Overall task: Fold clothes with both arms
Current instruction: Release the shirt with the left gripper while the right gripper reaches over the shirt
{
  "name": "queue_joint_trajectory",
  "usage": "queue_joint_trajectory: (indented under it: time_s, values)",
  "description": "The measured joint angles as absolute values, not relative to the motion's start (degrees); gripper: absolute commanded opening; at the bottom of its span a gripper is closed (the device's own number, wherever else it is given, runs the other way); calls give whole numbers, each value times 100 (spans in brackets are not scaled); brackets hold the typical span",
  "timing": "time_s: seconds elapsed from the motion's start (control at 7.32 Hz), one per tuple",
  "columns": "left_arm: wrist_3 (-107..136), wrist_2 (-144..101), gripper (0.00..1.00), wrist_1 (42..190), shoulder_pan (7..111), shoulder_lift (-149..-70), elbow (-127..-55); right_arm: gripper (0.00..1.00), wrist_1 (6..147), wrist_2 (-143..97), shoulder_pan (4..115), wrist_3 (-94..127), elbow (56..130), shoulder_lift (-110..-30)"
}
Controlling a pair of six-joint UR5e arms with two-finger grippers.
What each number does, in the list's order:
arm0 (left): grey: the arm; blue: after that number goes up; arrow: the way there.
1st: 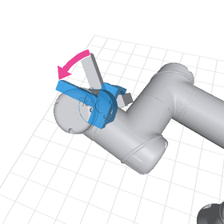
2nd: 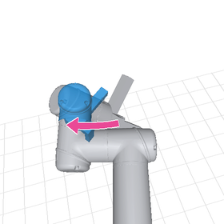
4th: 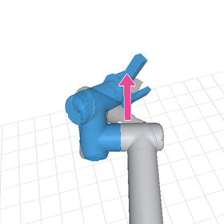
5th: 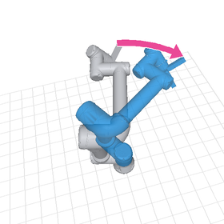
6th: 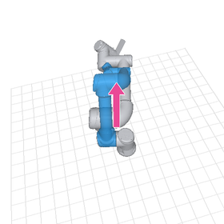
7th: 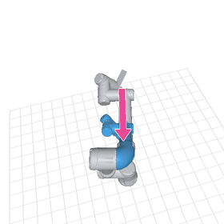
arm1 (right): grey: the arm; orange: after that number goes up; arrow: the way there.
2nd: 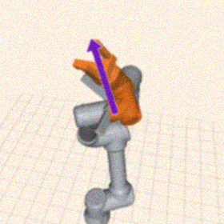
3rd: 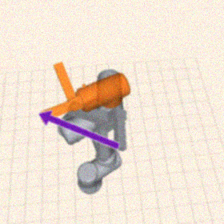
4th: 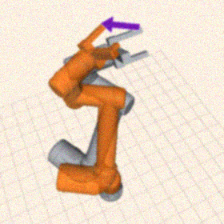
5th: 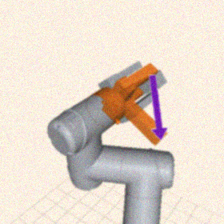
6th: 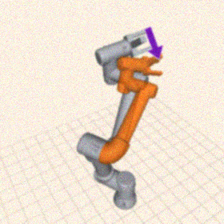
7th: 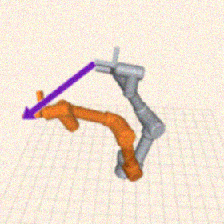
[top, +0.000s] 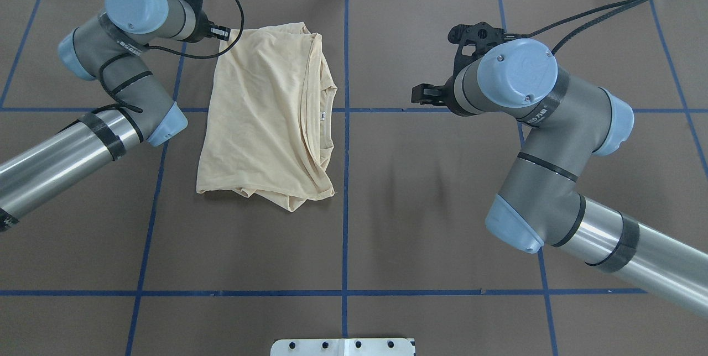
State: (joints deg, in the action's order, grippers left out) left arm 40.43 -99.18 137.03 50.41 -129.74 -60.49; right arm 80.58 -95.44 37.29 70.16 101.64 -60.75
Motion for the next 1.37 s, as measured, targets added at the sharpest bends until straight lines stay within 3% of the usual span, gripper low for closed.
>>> queue_joint_trajectory:
  time_s: [0.27, 0.82, 1.37]
  values:
    - [3929, -10243, 100, 13901, 5118, -12553, -6435, 100, 8084, -9532, 3611, 7490, 9499, -5326]
    - [3965, -10303, 100, 13938, 5135, -12267, -6748, 100, 8119, -9186, 3087, 8263, 7472, -3486]
    - [3990, -10301, 100, 13939, 5141, -12189, -6808, 100, 8409, -9104, 2756, 8285, 6328, -2608]
